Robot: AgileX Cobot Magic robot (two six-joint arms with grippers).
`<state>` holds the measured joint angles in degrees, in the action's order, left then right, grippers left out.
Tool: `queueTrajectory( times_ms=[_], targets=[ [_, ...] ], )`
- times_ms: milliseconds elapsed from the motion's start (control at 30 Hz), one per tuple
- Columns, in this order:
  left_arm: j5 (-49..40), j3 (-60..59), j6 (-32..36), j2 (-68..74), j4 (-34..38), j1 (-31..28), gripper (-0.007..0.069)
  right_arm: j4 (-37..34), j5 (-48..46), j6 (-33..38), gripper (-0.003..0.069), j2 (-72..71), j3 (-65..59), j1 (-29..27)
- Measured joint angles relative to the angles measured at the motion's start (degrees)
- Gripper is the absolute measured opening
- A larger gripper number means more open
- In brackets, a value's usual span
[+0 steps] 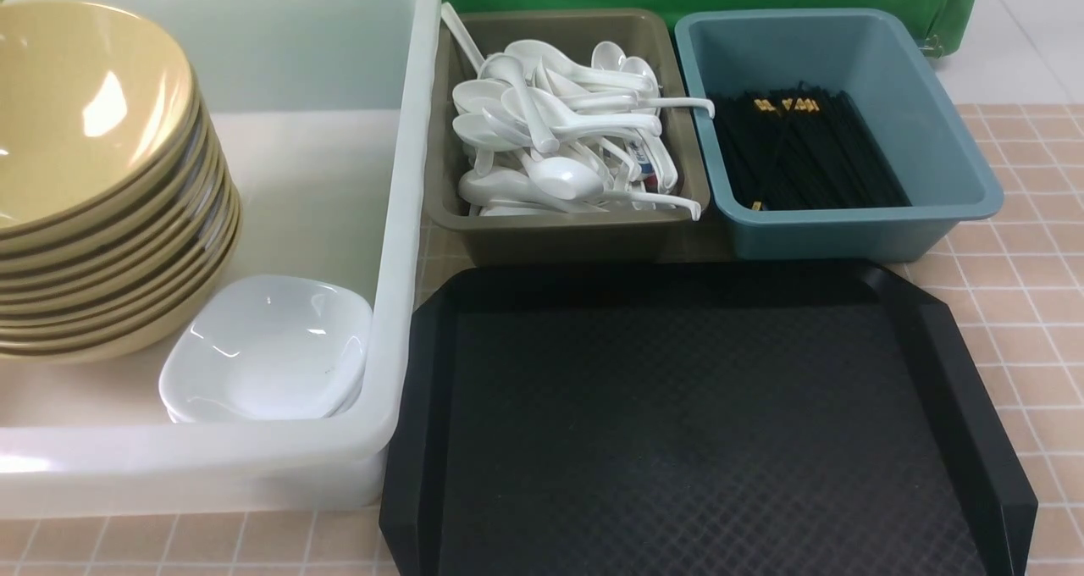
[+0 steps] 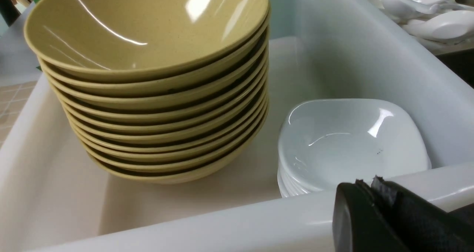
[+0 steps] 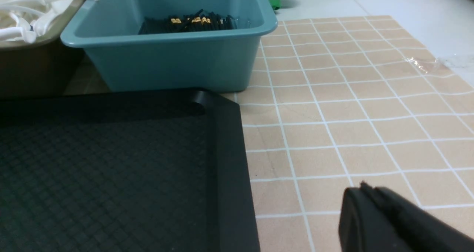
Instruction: On brown table put chopsticks spoon bowls plates into blue grey white boxes.
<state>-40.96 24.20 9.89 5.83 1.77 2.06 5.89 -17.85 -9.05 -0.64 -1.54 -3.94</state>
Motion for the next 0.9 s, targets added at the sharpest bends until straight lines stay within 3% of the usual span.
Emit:
queueTrajectory(
  times_ms=[100,233,367,900],
  targets=[
    [4.6,-4.2,-0.1,-0.6,0.4,0.0,0.0001,0.0,-0.1,0.0,0.0053,0.0,0.0,0.0],
    [18.2,-13.4,-0.2,-3.5,0.6,-0.1,0.0001,0.0,-0.1,0.0,0.0057,0.0,0.0,0.0],
    [24.0,-21.7,-0.7,-6.3,1.9,-1.1,0.0001,0.0,-0.1,0.0,0.0061,0.0,0.0,0.0],
    [23.1,-25.7,-5.0,-6.5,3.7,-1.2,0.0001,0.0,-0.1,-0.2,0.0077,0.0,0.0,0.0]
  ],
)
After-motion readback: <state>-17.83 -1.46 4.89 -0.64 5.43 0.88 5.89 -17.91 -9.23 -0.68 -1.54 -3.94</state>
